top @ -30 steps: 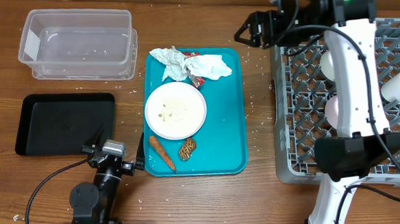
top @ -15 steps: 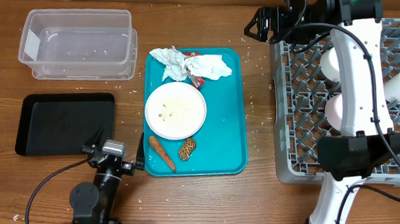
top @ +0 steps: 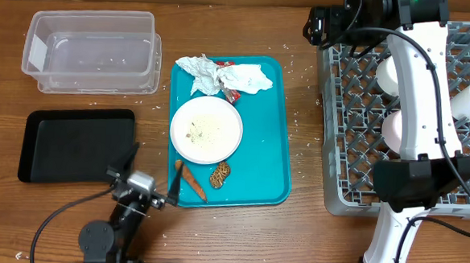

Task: Sort waste into correct bins and load items into the dishwasher

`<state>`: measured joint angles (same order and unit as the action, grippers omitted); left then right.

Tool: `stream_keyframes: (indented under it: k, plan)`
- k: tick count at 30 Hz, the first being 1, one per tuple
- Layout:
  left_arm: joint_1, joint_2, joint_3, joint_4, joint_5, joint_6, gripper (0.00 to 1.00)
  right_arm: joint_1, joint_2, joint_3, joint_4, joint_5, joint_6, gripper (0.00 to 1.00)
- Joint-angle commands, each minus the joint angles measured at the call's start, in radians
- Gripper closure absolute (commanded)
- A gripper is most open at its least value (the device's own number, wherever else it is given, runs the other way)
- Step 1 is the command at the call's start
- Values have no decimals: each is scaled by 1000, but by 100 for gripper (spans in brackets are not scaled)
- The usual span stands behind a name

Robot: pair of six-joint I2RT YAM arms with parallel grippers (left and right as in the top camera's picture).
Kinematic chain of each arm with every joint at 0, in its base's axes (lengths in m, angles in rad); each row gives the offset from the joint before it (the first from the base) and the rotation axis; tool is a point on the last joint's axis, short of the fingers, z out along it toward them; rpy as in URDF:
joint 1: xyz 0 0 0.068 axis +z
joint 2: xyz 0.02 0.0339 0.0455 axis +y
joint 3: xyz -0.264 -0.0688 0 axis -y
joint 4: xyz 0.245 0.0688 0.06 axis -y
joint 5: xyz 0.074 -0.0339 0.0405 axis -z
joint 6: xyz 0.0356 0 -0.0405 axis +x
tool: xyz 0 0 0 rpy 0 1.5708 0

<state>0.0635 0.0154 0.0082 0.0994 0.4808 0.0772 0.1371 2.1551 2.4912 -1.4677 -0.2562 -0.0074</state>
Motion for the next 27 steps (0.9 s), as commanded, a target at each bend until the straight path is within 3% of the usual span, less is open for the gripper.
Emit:
stream_keyframes:
  k: [1, 5, 10, 17, 21, 25, 27]
  plan:
    - [7, -5, -3, 116, 208, -49, 0, -21, -20, 17, -11, -32, 19, 0]
    - [9, -2, 44, 179, 203, -166, 0, -22, -19, 17, 8, 87, 19, 0]
    - [9, 92, 221, 16, 204, -136, 0, -44, -20, 18, 31, 177, 30, 0]
    - [8, 552, 721, -491, 207, 93, 0, -172, -21, 18, 97, 176, 146, 0]
    - [8, 801, 970, -690, 235, 62, 0, -288, -21, 18, 127, 166, 214, 0]
    - [5, 962, 1088, -758, 302, 35, 0, -383, -21, 17, 127, 166, 214, 0]
    - [-26, 1064, 1152, -826, 242, 25, 0, -435, -21, 17, 127, 166, 214, 0]
